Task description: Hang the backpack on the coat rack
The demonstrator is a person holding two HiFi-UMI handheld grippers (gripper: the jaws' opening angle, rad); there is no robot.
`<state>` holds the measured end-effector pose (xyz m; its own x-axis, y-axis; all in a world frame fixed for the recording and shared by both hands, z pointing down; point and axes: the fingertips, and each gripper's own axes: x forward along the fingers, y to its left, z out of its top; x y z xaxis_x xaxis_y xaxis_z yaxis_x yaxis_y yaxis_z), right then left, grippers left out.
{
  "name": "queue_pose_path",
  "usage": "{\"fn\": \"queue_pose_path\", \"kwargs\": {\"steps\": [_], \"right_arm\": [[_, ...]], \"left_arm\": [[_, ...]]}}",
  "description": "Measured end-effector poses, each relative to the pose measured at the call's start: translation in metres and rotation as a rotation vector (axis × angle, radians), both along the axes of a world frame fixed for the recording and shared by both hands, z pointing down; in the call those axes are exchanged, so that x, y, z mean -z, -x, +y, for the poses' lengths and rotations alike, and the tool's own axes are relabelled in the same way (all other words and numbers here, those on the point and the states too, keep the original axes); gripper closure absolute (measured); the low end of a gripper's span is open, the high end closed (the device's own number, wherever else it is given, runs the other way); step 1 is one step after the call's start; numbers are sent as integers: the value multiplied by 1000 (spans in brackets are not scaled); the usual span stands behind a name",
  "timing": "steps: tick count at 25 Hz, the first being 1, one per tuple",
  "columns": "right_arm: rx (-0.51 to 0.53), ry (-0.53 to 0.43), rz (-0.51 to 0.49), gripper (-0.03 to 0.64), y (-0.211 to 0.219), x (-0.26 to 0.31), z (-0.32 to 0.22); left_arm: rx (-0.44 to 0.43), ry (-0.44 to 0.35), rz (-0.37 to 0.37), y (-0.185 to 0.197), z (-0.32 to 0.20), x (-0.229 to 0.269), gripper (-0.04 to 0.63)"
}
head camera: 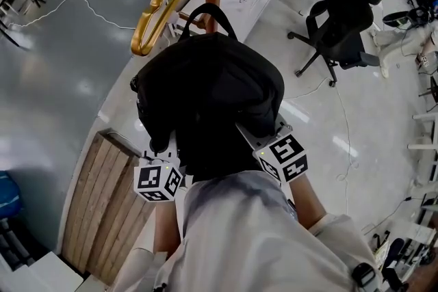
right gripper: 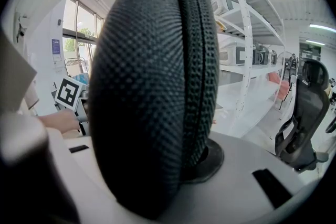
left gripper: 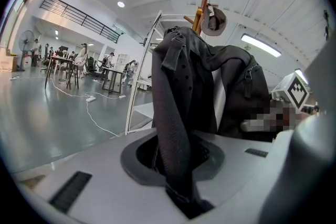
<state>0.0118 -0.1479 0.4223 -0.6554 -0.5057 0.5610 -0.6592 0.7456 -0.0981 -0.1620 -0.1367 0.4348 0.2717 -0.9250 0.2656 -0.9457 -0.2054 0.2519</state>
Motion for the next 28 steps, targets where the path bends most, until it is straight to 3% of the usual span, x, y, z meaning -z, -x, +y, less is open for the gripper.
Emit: {"fn": "queue_pose_path", "kwargs": {"steps": [28], "right_arm": [[-12, 54, 47, 483, -3, -30, -15]], "left_arm": [[4, 68, 30, -4, -19, -38, 535]]}}
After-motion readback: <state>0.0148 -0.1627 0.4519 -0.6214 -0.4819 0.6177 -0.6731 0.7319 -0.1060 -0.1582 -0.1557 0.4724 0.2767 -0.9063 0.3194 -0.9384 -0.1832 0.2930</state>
